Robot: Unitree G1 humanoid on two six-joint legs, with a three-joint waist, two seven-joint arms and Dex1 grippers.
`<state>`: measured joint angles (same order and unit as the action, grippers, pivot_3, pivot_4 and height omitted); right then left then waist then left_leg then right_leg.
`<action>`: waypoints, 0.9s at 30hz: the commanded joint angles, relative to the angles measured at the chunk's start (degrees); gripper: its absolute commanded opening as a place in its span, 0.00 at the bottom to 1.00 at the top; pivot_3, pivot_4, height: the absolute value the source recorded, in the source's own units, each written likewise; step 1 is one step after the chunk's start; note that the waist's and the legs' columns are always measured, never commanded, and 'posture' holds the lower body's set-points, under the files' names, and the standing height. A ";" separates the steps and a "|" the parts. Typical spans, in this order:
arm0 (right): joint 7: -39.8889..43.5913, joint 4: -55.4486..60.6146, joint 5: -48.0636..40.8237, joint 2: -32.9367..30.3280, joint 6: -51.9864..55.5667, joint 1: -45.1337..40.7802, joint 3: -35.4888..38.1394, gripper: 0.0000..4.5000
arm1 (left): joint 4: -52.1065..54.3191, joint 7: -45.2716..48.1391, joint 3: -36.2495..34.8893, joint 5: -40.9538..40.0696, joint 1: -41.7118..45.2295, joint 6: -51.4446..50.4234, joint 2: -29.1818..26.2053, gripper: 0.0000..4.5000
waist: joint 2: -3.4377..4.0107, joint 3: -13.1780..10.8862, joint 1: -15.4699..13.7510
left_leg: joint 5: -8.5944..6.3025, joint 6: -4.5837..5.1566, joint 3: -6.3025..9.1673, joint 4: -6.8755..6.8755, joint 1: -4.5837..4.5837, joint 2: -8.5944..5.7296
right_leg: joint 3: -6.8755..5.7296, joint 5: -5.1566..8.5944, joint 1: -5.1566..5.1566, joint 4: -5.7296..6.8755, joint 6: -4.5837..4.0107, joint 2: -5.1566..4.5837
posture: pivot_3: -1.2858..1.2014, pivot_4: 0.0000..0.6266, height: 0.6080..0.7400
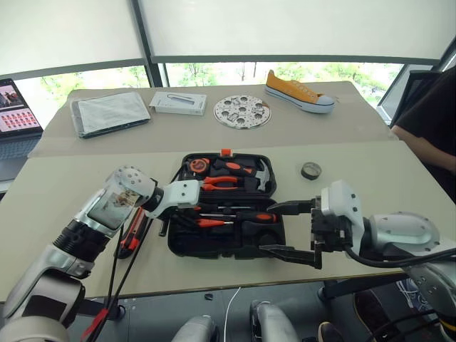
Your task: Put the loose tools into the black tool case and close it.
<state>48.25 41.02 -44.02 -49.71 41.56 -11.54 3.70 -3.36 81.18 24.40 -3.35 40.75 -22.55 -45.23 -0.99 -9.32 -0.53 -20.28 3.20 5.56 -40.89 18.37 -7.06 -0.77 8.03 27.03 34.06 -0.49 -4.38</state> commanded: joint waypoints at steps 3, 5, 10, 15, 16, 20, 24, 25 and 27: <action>-0.27 0.68 -0.27 0.85 -1.33 -0.02 1.16 1.00 | 2.88 4.59 -2.08 -2.86 0.32 -3.09 -2.27 0.61 | 0.00 0.00 0.01 | 0.00 0.00 0.00 0.00 0.01 0.01 | 0.00 0.00 0.01 0.01 0.00 0.01 | 0.52 0.24 0.98; 0.04 0.68 -0.34 0.88 -1.30 0.23 1.16 1.00 | 3.88 5.85 -4.68 -5.46 0.12 -3.85 -3.46 0.70 | 0.00 0.00 -0.08 | 0.00 0.00 0.00 -0.01 0.02 0.01 | -0.02 0.00 0.02 0.01 0.00 0.02 | 0.52 0.24 0.98; 0.19 0.22 -0.37 0.99 -1.33 0.32 1.32 1.00 | 3.66 5.03 -10.36 -10.42 -1.95 -6.46 -4.29 0.70 | 0.00 0.00 -0.09 | 0.00 0.00 0.01 -0.01 0.03 -0.02 | -0.08 0.00 0.03 0.00 0.00 0.01 | 0.52 0.24 0.98; 0.13 -0.25 -0.09 1.05 -1.33 0.05 1.03 1.00 | -0.63 -0.73 -15.00 -12.12 -6.87 -1.43 0.97 0.38 | 0.00 0.00 -0.16 | 0.00 0.00 0.00 -0.04 0.00 -0.02 | -0.10 0.00 0.02 0.02 0.00 0.02 | 0.52 0.24 0.98; 0.07 -0.37 -0.01 1.08 -1.29 -0.11 0.90 1.00 | -1.28 -1.42 -15.13 -11.80 -7.67 -0.11 1.64 0.29 | 0.00 0.00 -0.17 | 0.00 0.00 0.01 -0.05 0.00 -0.02 | -0.09 0.00 0.02 0.03 0.00 0.01 | 0.52 0.24 0.98; 0.20 -0.64 -0.14 0.79 -1.03 -0.37 1.06 1.00 | -2.51 -4.32 -15.94 -12.20 -10.22 3.50 4.75 0.01 | 0.00 0.00 -0.20 | 0.00 0.00 0.01 -0.06 0.02 -0.03 | -0.09 -0.01 0.02 0.02 -0.01 -0.01 | 0.52 0.24 0.98; 0.35 -0.81 -0.19 0.56 -0.85 -0.44 1.12 1.00 | -2.72 -6.36 -15.45 -11.44 -11.35 4.17 6.02 0.01 | 0.00 0.00 -0.24 | 0.00 0.00 0.01 -0.06 0.02 -0.03 | -0.03 -0.01 0.01 0.01 -0.01 -0.03 | 0.52 0.24 0.98; 0.33 -0.84 -0.29 0.55 -0.74 -0.56 1.13 1.00 | -2.71 -6.78 -15.05 -11.10 -11.63 4.16 6.17 0.01 | 0.00 0.00 -0.24 | 0.00 0.00 0.01 -0.06 0.02 -0.03 | -0.02 -0.01 0.01 0.02 0.00 -0.03 | 0.52 0.24 0.98; 0.11 -0.92 -0.67 0.67 -0.38 -0.93 1.15 1.00 | -2.64 -7.18 -14.28 -10.51 -12.43 4.47 6.33 0.01 | 0.00 0.00 -0.23 | 0.00 0.00 0.01 -0.06 0.02 -0.02 | -0.01 -0.01 0.01 0.02 0.00 -0.02 | 0.52 0.24 0.98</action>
<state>48.41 39.36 -43.99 -48.85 41.56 -11.25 3.60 -6.76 74.58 10.09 -14.44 28.79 -18.99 -38.74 -1.00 -9.32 -0.76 -20.28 3.19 5.57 -40.95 18.39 -7.08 -0.78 8.03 27.04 34.08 -0.49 -4.40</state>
